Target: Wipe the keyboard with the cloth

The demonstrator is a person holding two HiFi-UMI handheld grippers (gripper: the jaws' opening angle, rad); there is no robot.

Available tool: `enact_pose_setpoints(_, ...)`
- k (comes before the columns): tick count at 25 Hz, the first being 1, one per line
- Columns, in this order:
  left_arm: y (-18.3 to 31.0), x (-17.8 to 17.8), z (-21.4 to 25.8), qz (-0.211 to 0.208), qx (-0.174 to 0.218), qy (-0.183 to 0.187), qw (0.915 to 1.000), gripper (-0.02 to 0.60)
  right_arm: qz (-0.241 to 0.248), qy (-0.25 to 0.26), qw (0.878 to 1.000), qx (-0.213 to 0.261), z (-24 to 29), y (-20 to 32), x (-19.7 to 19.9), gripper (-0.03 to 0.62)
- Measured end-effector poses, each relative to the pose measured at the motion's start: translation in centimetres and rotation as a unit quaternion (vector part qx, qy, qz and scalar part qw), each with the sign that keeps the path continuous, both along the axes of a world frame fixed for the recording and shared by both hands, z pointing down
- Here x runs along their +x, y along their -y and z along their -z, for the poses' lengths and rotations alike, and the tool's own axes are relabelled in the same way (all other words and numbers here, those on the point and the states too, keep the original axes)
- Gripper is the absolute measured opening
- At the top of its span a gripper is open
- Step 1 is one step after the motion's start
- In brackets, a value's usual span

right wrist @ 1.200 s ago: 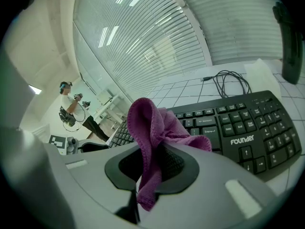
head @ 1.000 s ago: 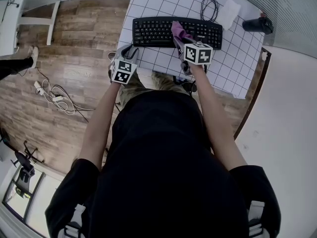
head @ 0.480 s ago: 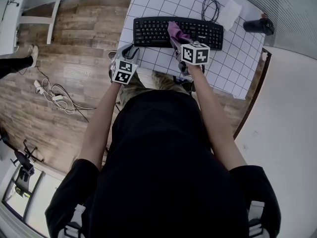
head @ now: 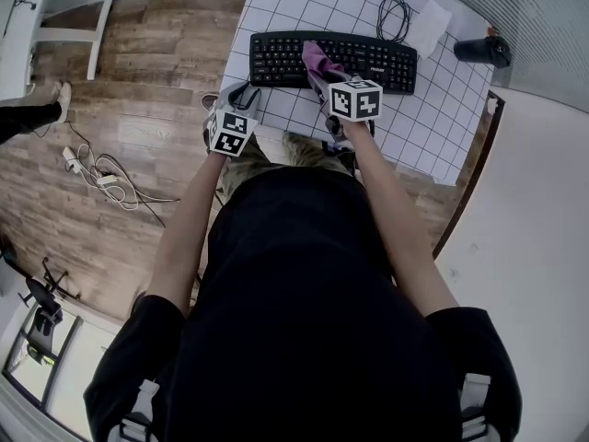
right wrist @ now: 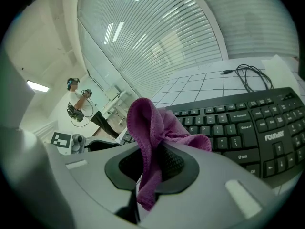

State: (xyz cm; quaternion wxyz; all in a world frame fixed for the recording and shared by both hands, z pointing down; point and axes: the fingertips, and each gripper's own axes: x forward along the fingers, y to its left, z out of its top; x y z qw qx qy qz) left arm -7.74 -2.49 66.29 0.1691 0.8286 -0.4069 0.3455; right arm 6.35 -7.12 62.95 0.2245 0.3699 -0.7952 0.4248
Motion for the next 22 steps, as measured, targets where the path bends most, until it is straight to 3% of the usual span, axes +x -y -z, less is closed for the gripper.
enact_pose_setpoints(22, 0.0, 0.0, 0.0, -0.003, -0.006, -0.008, 0.9999, 0.107, 0.048, 0.016, 0.999, -0.014, -0.1, -0.7, -4.8, 0.064)
